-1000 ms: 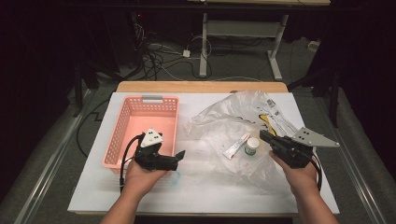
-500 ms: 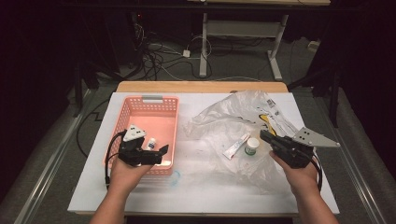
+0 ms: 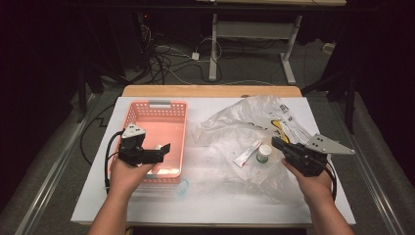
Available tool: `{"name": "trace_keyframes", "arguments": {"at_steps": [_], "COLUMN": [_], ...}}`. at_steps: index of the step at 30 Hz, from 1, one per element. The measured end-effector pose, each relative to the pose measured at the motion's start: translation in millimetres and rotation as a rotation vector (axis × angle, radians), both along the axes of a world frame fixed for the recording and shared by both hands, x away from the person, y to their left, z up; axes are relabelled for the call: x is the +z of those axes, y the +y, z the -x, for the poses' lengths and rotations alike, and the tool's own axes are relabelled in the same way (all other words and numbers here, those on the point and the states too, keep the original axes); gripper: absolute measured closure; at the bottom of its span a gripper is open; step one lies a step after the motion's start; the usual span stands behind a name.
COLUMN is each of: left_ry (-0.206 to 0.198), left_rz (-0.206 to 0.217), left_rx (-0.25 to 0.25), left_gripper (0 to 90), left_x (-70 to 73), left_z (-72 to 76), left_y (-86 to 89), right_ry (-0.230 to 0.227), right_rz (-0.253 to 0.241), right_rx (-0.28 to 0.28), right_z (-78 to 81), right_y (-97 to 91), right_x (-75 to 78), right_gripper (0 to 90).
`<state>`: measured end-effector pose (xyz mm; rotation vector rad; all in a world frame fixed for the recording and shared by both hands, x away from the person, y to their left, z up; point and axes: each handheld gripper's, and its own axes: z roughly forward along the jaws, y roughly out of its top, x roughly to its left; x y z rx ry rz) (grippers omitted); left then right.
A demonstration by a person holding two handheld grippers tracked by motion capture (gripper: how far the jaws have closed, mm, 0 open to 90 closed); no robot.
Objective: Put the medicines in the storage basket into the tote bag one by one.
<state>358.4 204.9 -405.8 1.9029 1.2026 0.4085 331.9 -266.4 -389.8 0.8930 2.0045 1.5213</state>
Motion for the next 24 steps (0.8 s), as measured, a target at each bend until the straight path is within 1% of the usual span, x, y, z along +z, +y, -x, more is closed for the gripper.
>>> {"name": "trace_keyframes", "arguments": {"at_steps": [1,2,4,6,7,8,12,13,15,17,18,20,22,24], "left_ry": [0.021,0.039,0.049,0.068,0.076,0.091,0.165,0.197,0.242,0.296,0.317,0.372,0.433,0.474], "left_rz": [-0.019,-0.024,-0.032,-0.026,-0.037,-0.055,-0.08,-0.084,-0.085,-0.098,-0.112,-0.138,-0.14,-0.163], "left_rx": [-0.003,-0.013,-0.012,-0.01,-0.009,-0.01,0.001,0.003,-0.002,-0.004,-0.001,-0.007,-0.01,-0.01], "left_gripper": [0.0,0.0,0.0,0.3,0.8,1.6,4.3,5.2,5.9,6.0,6.8,10.0,13.5,17.7], "left_x": [0.4,1.0,2.4,4.0,3.9,3.0,-4.3,-7.3,-11.8,-17.1,-19.7,-24.6,-29.1,-31.1], "left_z": [-4.2,-8.2,-14.9,-21.2,-24.4,-28.1,-43.0,-47.2,-52.6,-57.7,-59.6,-63.0,-66.5,-69.6], "left_y": [-1.8,-2.5,-2.1,-0.5,0.0,0.5,4.9,5.9,7.2,7.4,6.8,5.5,5.1,4.1], "right_ry": [0.0,-0.004,-0.006,-0.008,-0.008,-0.008,-0.008,-0.006,-0.005,-0.009,-0.011,-0.01,-0.01,-0.005], "right_rz": [0.0,0.001,0.001,0.0,0.0,0.001,0.0,0.0,-0.001,-0.001,-0.002,-0.005,-0.007,-0.014], "right_rx": [0.0,0.001,0.002,0.002,0.002,0.002,0.001,0.0,-0.002,-0.001,-0.001,-0.004,-0.001,-0.003], "right_z": [-0.2,-0.5,-0.3,-0.2,-0.2,-0.2,-0.2,0.1,0.7,0.7,0.6,0.6,0.3,0.1], "right_y": [0.2,0.2,0.1,-0.1,-0.1,-0.1,-0.6,-0.6,-0.8,-1.1,-1.4,-1.7,-2.2,-2.8], "right_x": [-0.1,0.3,1.5,2.1,2.1,2.0,1.2,1.3,1.7,2.1,2.2,2.4,2.4,2.6], "right_gripper": [90.0,90.0,90.0,90.0,90.0,90.0,90.0,90.0,90.0,90.0,90.0,90.0,90.0,90.0]}}
